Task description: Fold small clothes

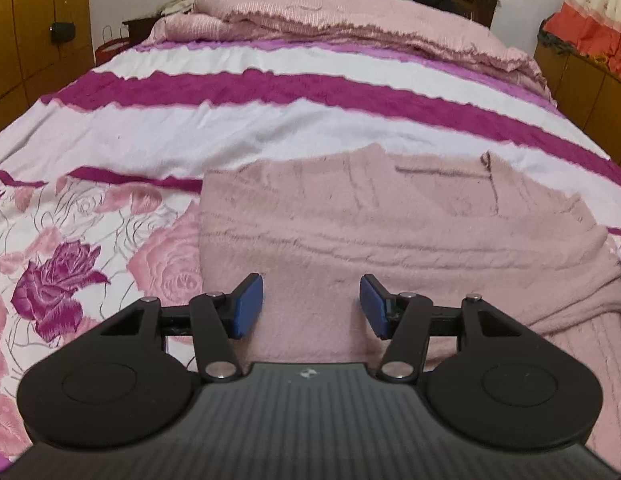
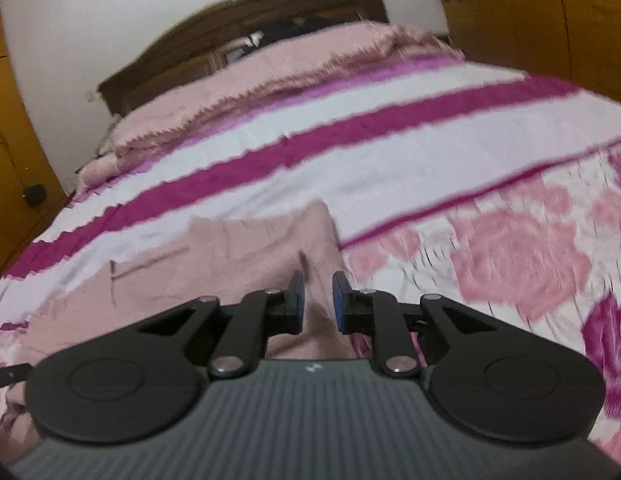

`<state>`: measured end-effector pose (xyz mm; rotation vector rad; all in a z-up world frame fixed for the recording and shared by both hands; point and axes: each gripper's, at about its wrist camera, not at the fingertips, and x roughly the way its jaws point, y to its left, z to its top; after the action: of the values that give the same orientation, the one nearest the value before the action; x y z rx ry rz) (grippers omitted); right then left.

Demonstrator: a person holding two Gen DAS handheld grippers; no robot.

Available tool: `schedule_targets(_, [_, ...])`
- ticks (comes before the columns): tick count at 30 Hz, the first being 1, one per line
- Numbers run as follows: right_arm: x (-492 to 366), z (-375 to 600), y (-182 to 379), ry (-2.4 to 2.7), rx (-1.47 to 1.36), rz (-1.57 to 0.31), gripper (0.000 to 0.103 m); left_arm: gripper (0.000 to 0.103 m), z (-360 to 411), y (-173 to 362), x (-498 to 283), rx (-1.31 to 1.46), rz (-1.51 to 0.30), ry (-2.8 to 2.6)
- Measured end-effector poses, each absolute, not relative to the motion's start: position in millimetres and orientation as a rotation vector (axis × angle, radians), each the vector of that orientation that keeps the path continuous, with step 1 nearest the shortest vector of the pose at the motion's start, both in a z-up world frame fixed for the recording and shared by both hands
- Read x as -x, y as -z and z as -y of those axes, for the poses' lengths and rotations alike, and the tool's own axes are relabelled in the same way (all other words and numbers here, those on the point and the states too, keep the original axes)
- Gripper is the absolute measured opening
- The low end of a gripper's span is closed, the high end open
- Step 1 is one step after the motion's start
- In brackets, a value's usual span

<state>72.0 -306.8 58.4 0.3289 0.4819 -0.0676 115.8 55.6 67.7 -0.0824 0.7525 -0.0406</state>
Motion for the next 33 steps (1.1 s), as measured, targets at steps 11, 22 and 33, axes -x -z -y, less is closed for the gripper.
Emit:
schedule_targets(11, [-111,282,-23,0.02,-0.151,-0.576,0.042,0.063,-44,-44,-133,0.022,-0.774,-0.014])
schedule_targets(22, [-67,305,-49,0.039,-0.23,-0.567,0.05,0.064,-45,-62,-112,0.0,-0.769,-0.008])
schedule_targets(33, [23,267,-96,-0.24,-0.125,-0.569,0.051,0.067,-53,-100,-9,-0.024,-0.774,0.011])
